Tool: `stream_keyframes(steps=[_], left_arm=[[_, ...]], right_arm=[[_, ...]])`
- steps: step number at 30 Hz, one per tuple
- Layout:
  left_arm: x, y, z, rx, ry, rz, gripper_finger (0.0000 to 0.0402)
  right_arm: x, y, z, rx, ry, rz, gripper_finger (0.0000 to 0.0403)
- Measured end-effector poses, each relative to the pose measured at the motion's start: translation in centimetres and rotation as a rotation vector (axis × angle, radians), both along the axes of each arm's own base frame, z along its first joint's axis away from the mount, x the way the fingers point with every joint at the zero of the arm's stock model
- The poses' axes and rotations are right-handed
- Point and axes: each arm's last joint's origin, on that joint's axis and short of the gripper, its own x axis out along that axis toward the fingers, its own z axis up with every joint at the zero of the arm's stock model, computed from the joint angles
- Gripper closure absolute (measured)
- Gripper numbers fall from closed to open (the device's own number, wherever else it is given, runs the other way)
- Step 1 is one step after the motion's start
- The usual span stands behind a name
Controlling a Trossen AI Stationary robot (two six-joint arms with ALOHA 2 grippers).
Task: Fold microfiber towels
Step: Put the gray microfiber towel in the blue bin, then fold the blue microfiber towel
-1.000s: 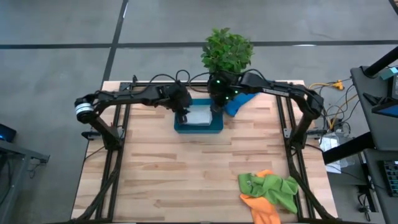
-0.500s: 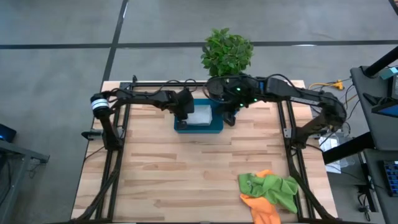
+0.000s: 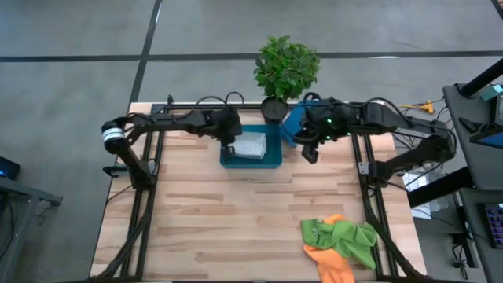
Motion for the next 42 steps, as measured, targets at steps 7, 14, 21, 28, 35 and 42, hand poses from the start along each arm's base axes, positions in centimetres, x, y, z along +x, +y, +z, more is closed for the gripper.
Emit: stream_keyframes(steps=[7,14,21,28,35,42], left_arm=[[2.1,0.0,-0.6,-0.078,-0.145,-0.104,0.0380],[5.5,1.2,-2.2,-0.158,-0.097,-0.133,0.0380],[8.7,2.5,-2.7,-0.188,-0.033,-0.123,0.0380],[10.3,3.4,-4.2,-0.207,0.032,-0.022,0.0380],[10.2,3.8,-4.0,-0.154,0.036,0.090,0.0380],[9.8,3.5,-1.5,-0.138,-0.019,0.087,0.0380]], right_arm=[[-2.8,0.4,-1.1,0.073,-0.077,-0.111,0.0342],[-5.4,2.4,-1.6,0.161,-0.157,-0.129,0.0344],[-7.5,4.0,-1.7,0.174,-0.214,-0.172,0.0344],[-8.1,4.7,-1.9,0.177,-0.231,-0.187,0.0344],[-8.0,4.8,-2.0,0.173,-0.221,-0.180,0.0344],[-8.0,4.8,-2.6,0.100,-0.193,-0.125,0.0344]])
